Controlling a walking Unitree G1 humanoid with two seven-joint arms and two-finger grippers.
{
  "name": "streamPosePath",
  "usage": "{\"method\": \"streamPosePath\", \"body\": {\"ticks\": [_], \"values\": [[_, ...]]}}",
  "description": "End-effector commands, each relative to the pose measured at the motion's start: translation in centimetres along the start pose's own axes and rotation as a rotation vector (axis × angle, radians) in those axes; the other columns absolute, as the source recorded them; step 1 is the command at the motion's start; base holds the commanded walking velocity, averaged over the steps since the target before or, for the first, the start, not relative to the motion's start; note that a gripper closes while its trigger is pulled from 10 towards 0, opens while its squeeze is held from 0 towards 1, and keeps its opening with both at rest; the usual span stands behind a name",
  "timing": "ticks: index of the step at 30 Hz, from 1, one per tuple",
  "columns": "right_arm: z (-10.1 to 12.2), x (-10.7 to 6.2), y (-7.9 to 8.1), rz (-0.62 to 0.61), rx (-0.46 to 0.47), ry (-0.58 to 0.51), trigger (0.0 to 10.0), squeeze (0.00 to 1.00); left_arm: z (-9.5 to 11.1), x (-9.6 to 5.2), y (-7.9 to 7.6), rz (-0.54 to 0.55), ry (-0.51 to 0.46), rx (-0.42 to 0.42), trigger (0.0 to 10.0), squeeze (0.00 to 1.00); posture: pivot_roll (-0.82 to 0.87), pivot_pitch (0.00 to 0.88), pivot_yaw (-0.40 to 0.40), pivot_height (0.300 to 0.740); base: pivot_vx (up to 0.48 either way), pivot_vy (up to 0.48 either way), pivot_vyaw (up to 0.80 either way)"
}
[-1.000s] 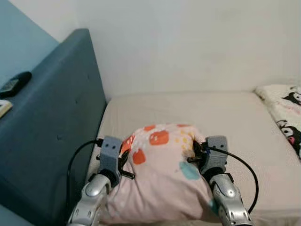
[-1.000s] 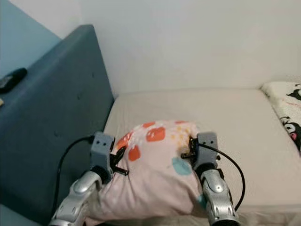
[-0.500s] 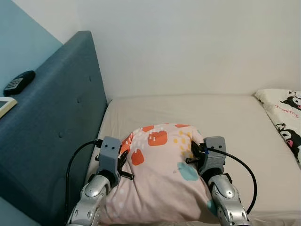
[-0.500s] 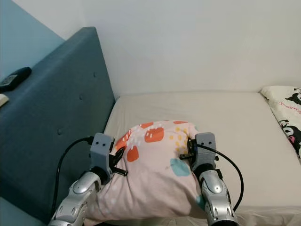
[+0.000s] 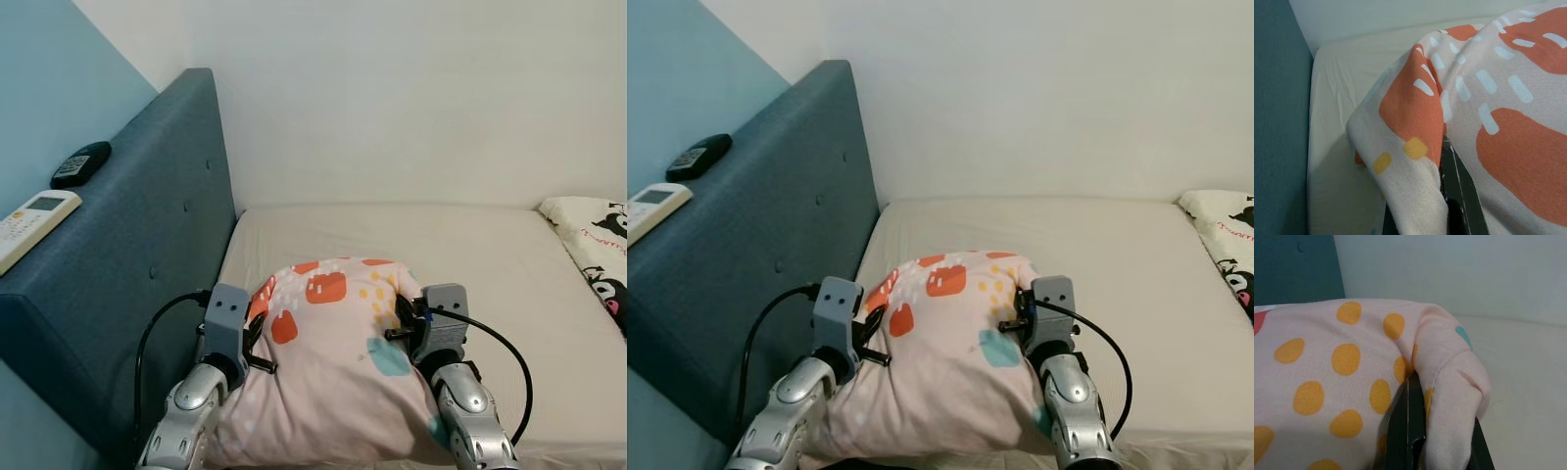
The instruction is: Clean up the room
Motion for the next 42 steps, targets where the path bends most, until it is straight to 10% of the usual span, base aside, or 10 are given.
{"method": "streamPosePath", "body": {"ticks": [1, 12, 42], "values": [[0.4, 0.0, -0.2, -0.007, 0.006, -0.027, 10.0, 0.0, 0.3, 0.0, 0.5, 0.008, -0.021, 0.021, 10.0, 0.0, 0.05, 0.127, 0.014, 0.74, 0.0, 0.33, 0.0], [0.4, 0.0, 0.0, -0.007, 0.009, -0.029, 10.0, 0.0, 0.4, 0.0, 0.6, 0.001, -0.035, 0.029, 10.0, 0.0, 0.05, 0.123, 0.016, 0.74, 0.0, 0.445, 0.0], [0.3, 0.0, -0.3, -0.023, 0.015, -0.027, 10.0, 0.0, 0.4, 0.1, -0.5, -0.036, -0.013, 0.045, 10.0, 0.0, 0.06, 0.133, 0.027, 0.74, 0.0, -0.108, 0.0]]}}
Point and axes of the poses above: a point about 5 cm out from each wrist's last joint towards the gripper, its own x axis pointing out of the wrist towards the gripper, its own z axis along the axis of the wrist's last joint, y = z × x, the point moved 2 cm from there along x, pointing out of the wrist towards the gripper, and after that the axes turned 14 degrees about x, right-handed, at the moved point
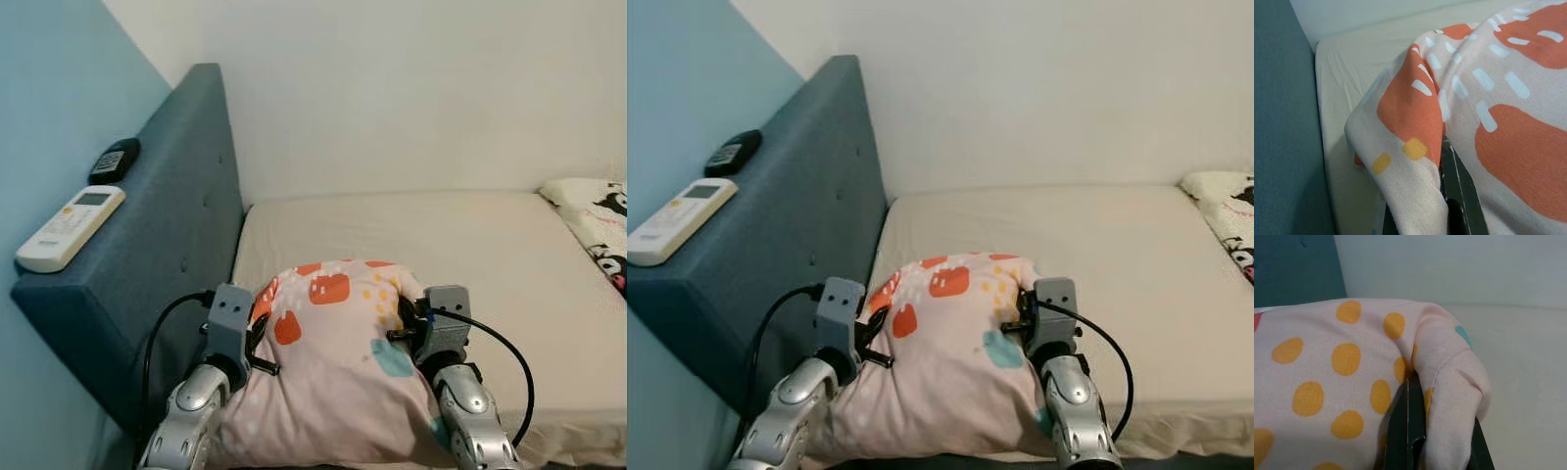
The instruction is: Clean up the room
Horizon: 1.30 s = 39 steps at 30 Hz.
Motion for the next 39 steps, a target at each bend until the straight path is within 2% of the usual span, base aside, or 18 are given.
{"method": "streamPosePath", "body": {"ticks": [1, 3, 10, 17, 31, 39], "values": [[0.2, 0.0, 0.0, -0.007, 0.008, -0.022, 10.0, 0.0, 0.1, 0.1, 0.1, -0.009, -0.01, 0.025, 10.0, 0.0, 0.06, 0.132, 0.027, 0.74, 0.0, 0.0, 0.0], [-0.2, -0.2, -0.2, -0.02, 0.002, -0.003, 10.0, 0.0, -0.3, 0.0, 0.0, -0.007, 0.009, 0.038, 10.0, 0.0, 0.06, 0.132, 0.027, 0.74, 0.0, 0.0, 0.0], [-2.7, -1.5, -0.7, -0.036, -0.044, 0.083, 10.0, 0.0, -1.9, -0.8, -0.3, -0.004, 0.035, 0.005, 10.0, 0.0, 0.05, 0.133, 0.021, 0.74, 0.0, 0.0, 0.0], [-2.5, -1.5, -0.9, -0.041, -0.049, 0.076, 10.0, 0.0, -1.7, -1.2, -0.5, 0.002, 0.021, -0.005, 10.0, 0.0, 0.05, 0.135, 0.02, 0.74, 0.0, 0.0, 0.0], [-1.2, -0.7, -0.4, -0.01, -0.078, 0.028, 10.0, 0.0, -0.7, -0.6, -0.8, 0.009, -0.016, 0.004, 10.0, 0.0, 0.05, 0.136, 0.016, 0.74, 0.0, 0.0, 0.0], [-1.1, -0.6, -0.4, -0.004, -0.088, 0.025, 10.0, 0.0, -0.7, -0.5, -0.7, 0.007, -0.017, 0.008, 10.0, 0.0, 0.05, 0.131, 0.015, 0.74, 0.0, 0.0, 0.8]]}}
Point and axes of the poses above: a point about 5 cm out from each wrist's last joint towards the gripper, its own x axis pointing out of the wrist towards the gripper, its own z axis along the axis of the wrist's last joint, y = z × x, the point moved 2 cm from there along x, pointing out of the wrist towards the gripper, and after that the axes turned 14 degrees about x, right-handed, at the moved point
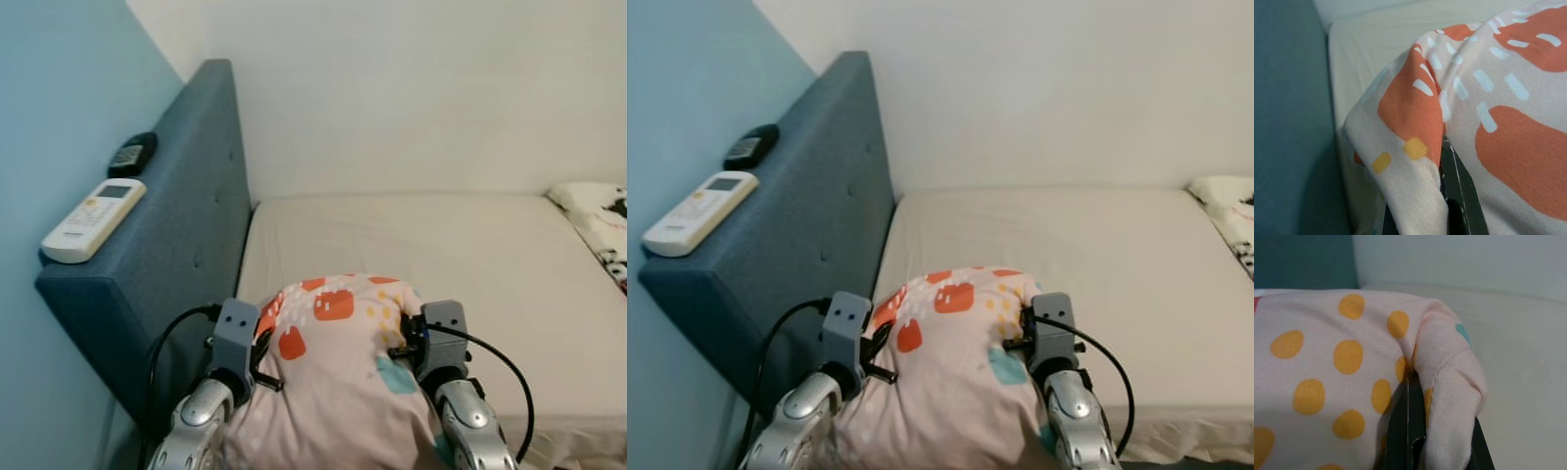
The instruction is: Clean up the room
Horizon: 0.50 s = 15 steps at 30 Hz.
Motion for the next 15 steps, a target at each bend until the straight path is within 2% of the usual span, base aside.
{"method": "streamPosePath", "body": {"ticks": [1, 5, 7, 15], "values": [[0.86, 0.22, 0.28, 0.012, -0.017, -0.047, 10.0, 0.0, 0.87, 0.05, 0.31, 0.015, -0.045, 0.02, 10.0, 0.0, 0.05, 0.13, 0.015, 0.74, 0.0, 0.0, 0.8], [0.89, 0.25, 0.28, 0.011, -0.016, -0.049, 10.0, 0.0, 0.9, 0.1, 0.35, 0.011, -0.044, 0.023, 10.0, 0.0, 0.05, 0.128, 0.017, 0.74, 0.0, 0.0, 0.8], [0.96, 0.2, 0.01, -0.008, 0.016, -0.058, 10.0, 0.0, 1.04, 0.14, 0.31, 0.004, -0.048, 0.018, 10.0, 0.0, 0.05, 0.125, 0.018, 0.74, 0.0, 0.0, 0.0], [0.91, 0.07, -0.13, -0.013, 0.021, -0.06, 10.0, 0.0, 1.12, 0.21, 0.24, -0.011, -0.049, 0.027, 10.0, 0.0, 0.05, 0.12, 0.024, 0.74, 0.0, 0.0, 0.0]]}}
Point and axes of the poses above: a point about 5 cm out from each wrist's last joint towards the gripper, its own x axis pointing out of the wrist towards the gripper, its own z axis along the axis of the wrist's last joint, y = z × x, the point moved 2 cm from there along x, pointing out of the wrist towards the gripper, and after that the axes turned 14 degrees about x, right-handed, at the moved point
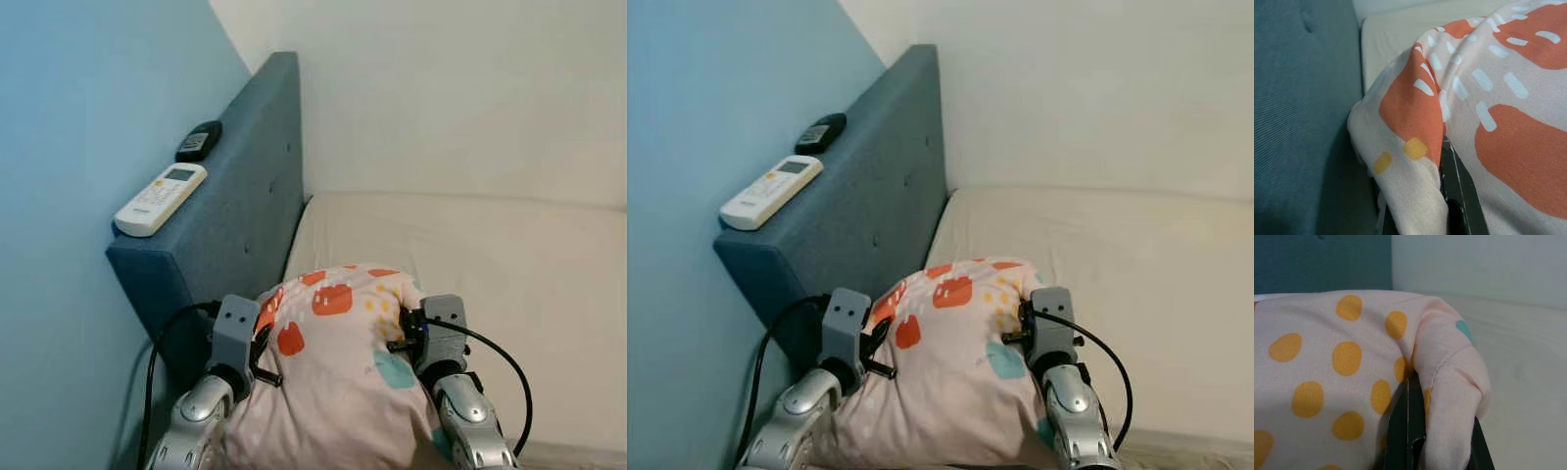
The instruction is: Clean up the room
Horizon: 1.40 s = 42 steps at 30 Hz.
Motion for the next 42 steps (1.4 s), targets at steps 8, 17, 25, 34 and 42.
{"method": "streamPosePath", "body": {"ticks": [8, 17, 25, 34, 42], "values": [[0.4, -0.3, -0.3, -0.016, 0.011, -0.037, 10.0, 0.0, 0.8, 0.2, 0.1, -0.016, -0.027, 0.02, 10.0, 0.0, 0.05, 0.121, 0.027, 0.74, 0.0, 0.0, 0.0], [0.4, -0.3, -0.3, -0.018, 0.013, -0.039, 10.0, 0.0, 1.0, 0.1, -0.1, -0.029, -0.046, 0.008, 10.0, 0.0, 0.05, 0.123, 0.026, 0.74, 0.0, 0.0, 0.0], [0.4, -0.3, -0.5, -0.022, 0.012, -0.041, 10.0, 0.0, 1.5, 0.0, -0.2, -0.049, -0.076, -0.014, 10.0, 0.0, 0.05, 0.127, 0.024, 0.74, 0.0, 0.0, 0.0], [0.5, -0.3, -0.6, -0.025, 0.012, -0.043, 10.0, 0.0, 1.9, -0.1, -0.4, -0.064, -0.105, -0.033, 10.0, 0.0, 0.05, 0.13, 0.023, 0.74, 0.365, 0.0, 0.0], [0.5, -0.3, -0.6, -0.024, 0.011, -0.042, 10.0, 0.0, 2.0, -0.2, -0.4, -0.07, -0.108, -0.038, 10.0, 0.0, 0.05, 0.134, 0.021, 0.74, 0.396, 0.0, 0.0]]}}
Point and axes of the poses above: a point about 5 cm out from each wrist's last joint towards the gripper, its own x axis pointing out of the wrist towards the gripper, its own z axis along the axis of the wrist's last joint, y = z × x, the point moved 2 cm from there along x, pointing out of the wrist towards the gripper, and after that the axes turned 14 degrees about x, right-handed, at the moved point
